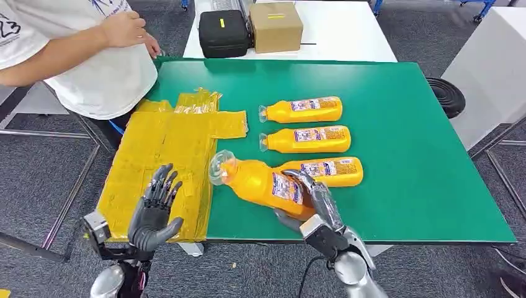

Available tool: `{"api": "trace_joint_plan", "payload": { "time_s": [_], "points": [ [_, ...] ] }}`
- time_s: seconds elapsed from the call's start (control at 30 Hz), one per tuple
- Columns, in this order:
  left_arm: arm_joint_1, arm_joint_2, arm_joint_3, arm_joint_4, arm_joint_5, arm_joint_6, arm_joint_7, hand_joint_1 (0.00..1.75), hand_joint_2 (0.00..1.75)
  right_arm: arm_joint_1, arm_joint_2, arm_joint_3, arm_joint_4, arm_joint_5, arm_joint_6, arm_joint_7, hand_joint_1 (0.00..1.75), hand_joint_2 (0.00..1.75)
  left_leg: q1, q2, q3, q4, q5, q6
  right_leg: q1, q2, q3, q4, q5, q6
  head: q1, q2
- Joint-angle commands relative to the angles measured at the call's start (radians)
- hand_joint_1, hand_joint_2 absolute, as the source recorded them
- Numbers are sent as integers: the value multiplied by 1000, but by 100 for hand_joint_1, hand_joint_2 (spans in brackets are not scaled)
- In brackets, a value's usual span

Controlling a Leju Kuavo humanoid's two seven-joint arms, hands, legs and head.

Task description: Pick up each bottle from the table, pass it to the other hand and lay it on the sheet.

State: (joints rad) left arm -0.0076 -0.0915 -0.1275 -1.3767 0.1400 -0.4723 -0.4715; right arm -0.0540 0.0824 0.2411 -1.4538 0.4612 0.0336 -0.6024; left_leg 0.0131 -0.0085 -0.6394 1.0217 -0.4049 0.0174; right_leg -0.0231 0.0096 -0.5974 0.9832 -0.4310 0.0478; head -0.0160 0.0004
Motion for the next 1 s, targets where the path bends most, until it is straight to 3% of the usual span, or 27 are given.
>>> {"api": "trace_joint_plan", "payload": {
  "time_s": [0.03, 1.0],
  "points": [
    [-218, 21, -227, 268, -49, -89, 15, 0, 175, -211, 86, 32, 353, -71, 64, -59, 175, 175, 0, 0, 2, -1, 1, 0, 0, -1, 3, -1, 0, -2, 0, 0],
    [-248, 21, -288, 263, -64, -110, -10, 0, 175, -218, 96, 35, 399, -84, 32, -64, 175, 175, 0, 0, 1, 0, 0, 1, 1, -2, 2, 0, 0, -2, 0, 0]
  ]
}}
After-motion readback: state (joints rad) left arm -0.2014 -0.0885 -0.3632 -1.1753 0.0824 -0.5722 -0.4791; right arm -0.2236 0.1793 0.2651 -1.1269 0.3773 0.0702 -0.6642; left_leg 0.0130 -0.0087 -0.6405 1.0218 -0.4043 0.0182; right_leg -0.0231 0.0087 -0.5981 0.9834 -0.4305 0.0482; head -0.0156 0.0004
